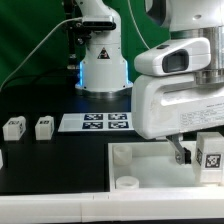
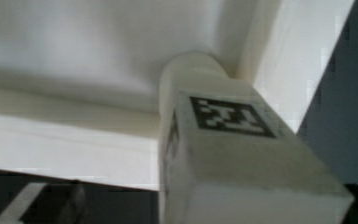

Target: Assemble one leg

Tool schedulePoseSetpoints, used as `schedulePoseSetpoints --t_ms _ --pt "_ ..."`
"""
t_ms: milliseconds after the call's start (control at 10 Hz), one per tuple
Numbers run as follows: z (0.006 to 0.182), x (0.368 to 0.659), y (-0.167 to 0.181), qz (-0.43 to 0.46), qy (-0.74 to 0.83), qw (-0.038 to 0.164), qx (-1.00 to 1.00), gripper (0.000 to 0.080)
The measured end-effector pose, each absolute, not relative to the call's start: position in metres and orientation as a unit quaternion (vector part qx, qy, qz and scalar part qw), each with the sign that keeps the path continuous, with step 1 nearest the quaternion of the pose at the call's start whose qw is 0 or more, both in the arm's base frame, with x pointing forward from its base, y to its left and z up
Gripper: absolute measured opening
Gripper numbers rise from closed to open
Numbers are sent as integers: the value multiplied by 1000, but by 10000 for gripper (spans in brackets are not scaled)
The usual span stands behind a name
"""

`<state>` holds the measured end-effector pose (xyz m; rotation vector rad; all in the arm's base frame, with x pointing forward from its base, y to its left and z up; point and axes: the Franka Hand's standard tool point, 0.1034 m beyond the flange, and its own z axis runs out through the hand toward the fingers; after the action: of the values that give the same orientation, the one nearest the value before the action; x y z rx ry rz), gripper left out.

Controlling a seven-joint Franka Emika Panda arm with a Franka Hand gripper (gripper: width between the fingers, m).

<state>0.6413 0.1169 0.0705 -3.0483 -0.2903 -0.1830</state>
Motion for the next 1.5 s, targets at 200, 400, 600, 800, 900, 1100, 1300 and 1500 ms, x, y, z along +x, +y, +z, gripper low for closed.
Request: schedulePoseSetpoints --t_ms 200,400,600,800,900,1100,1300,1500 --pt "70 641 117 -59 -88 37 -994 466" --pt "70 641 118 -56 -5 44 -997 330" --pt "70 642 115 -53 70 47 -995 293" --pt "70 642 112 -49 153 50 -986 293" --pt "70 642 110 -46 209 55 -975 293" --pt "69 640 104 -32 368 71 -927 294" --pt "69 636 101 -11 495 88 -864 294" --pt "68 633 101 8 597 100 -796 295"
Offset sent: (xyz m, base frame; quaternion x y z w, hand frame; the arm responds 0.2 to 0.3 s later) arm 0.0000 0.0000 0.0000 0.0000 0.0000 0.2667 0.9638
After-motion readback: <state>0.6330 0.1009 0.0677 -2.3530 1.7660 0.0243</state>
